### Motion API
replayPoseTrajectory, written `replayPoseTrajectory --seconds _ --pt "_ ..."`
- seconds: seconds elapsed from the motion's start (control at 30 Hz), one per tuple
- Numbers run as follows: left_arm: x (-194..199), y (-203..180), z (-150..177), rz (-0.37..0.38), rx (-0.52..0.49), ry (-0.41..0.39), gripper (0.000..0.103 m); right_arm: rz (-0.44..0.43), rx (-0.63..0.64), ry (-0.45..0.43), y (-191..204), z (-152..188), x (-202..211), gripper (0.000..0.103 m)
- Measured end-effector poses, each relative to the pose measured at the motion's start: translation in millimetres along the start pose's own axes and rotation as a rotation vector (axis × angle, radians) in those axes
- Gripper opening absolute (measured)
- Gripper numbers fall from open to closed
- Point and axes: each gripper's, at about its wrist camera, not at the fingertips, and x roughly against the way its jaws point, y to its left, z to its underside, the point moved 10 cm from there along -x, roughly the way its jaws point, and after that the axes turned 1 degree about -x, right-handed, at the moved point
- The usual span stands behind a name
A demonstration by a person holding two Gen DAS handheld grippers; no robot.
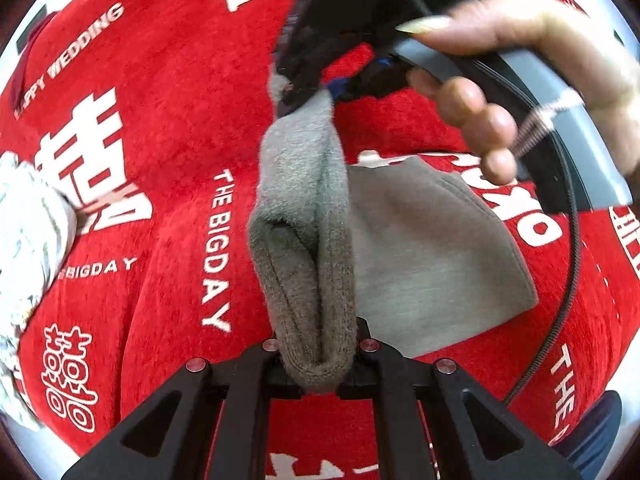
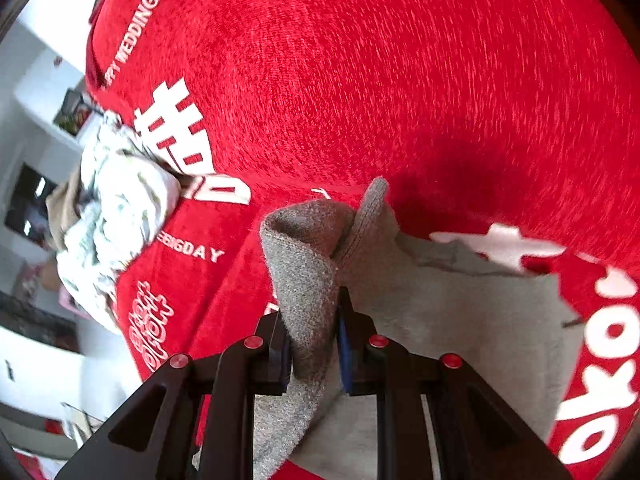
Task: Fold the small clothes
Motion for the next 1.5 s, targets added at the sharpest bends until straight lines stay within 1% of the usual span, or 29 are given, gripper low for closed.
replayPoseTrajectory --seconds 0.17,0.3,0.43,0.5,0.57,0.67,0.9,1.03,1.1,1.23,1.5 --pt "-7.0 -30.0 -4.0 -0.004 -0.049 0.020 0.009 0.029 0.033 -0.001 -12.7 2.5 6.7 0.020" --pt "-15.7 -54.3 -6.5 -0.009 -0.068 0.045 0.009 0.045 0.033 -0.007 -35.0 8.3 13.4 0.020" --pt "-19.4 -82.1 -10.7 -0.072 -0.101 0.042 0.009 0.028 0.010 -0.026 -58.8 13.1 26.4 0.020" --pt "-21.2 -100.2 -8.3 -0.105 -0.147 0.037 0.009 0.005 0.005 -0.047 -70.4 15.9 36.6 0.020" --pt "-26.0 -118.1 -6.7 -0.109 -0.181 0.045 0.009 -0.002 0.003 -0.061 -81.1 18.5 44.3 0.020" --pt "-34.7 -136.2 -6.3 -0.095 -0.200 0.069 0.009 0.000 -0.018 -0.076 -102.1 23.7 51.6 0.020" --pt "-51.5 -153.7 -3.9 -0.073 -0.224 0.108 0.009 -0.016 -0.068 -0.101 -134.8 32.8 50.3 0.020" --pt "-60.1 -161.1 -1.6 -0.075 -0.237 0.126 0.009 -0.029 -0.077 -0.114 -147.6 36.9 46.3 0.020" --pt "-65.5 -164.3 -0.1 -0.080 -0.252 0.136 0.009 -0.034 -0.101 -0.114 -159.0 39.5 41.8 0.020" --pt "-78.1 -170.6 6.4 -0.112 -0.289 0.162 0.009 -0.042 -0.147 -0.095 -180.1 48.5 27.0 0.020" --pt "-91.2 -175.7 12.9 -0.156 -0.333 0.167 0.009 -0.092 -0.197 -0.105 -200.0 57.8 8.8 0.020"
